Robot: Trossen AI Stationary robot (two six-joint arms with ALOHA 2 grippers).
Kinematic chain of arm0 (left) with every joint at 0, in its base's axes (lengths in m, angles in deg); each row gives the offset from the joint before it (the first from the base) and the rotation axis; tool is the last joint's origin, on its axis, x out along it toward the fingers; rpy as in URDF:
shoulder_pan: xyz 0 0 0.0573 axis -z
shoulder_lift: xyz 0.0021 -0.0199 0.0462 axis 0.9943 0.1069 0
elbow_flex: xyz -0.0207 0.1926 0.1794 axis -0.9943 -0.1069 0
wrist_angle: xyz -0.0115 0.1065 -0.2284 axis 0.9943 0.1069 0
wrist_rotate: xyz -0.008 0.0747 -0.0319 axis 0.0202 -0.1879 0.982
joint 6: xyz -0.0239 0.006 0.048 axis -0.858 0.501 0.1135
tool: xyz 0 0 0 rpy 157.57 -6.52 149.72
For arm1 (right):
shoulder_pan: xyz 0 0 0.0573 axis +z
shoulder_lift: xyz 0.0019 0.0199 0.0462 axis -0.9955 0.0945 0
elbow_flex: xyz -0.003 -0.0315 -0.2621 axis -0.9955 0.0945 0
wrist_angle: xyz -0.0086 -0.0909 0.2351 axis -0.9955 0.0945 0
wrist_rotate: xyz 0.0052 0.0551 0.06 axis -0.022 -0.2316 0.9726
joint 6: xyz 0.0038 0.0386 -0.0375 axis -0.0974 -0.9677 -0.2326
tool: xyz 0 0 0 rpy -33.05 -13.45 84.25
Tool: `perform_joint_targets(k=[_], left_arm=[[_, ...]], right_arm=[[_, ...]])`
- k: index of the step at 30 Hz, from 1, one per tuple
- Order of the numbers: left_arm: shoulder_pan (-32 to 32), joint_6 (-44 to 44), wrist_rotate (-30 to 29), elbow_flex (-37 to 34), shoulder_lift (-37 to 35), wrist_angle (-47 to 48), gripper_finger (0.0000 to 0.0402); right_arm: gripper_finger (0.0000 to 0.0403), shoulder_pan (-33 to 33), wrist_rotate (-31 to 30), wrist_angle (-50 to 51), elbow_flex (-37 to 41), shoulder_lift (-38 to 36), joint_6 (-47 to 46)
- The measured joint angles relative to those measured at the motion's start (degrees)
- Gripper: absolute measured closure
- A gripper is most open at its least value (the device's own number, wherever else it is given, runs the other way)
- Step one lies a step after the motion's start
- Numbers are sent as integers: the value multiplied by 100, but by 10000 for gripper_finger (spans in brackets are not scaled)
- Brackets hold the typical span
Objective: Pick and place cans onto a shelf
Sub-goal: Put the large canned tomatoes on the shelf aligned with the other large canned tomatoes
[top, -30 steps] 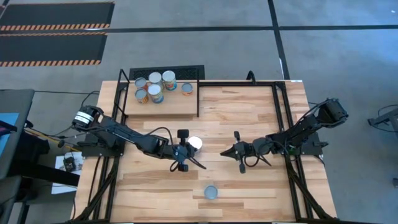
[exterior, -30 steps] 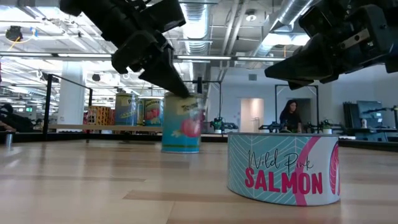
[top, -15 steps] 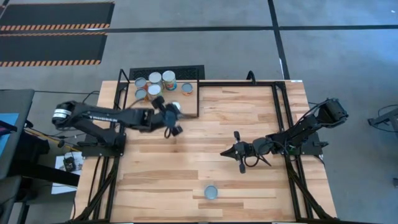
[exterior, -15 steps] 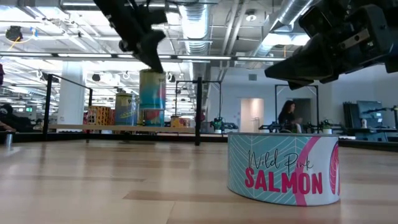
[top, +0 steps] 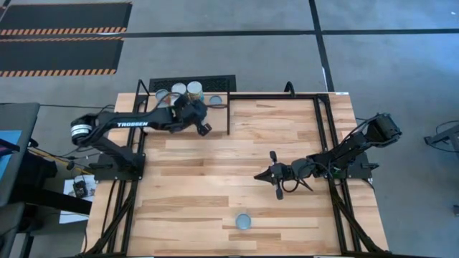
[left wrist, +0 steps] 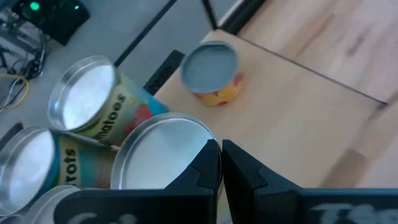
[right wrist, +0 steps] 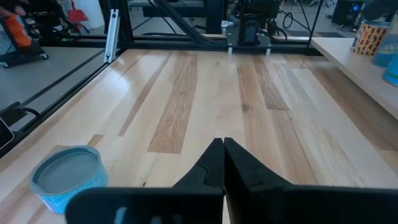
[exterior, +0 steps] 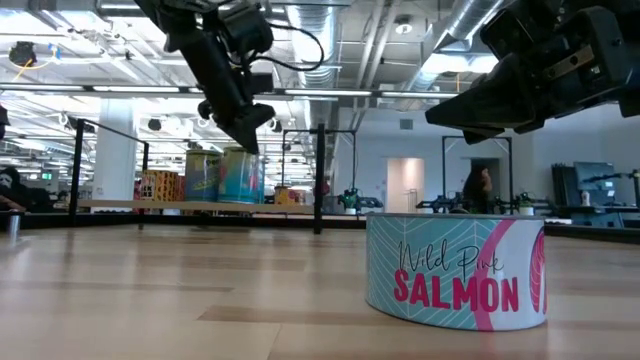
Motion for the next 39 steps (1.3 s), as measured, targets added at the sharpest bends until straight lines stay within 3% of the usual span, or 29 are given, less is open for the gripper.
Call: perform_joint_targets(k=[22,39], left_arm=[[-788,192,484,2,53,-444,401],[-715,422,537,114,-14,-401,366]], right_arm=[[386,0,0,15,0,0,0],[389,1,2,4,0,0,-1]])
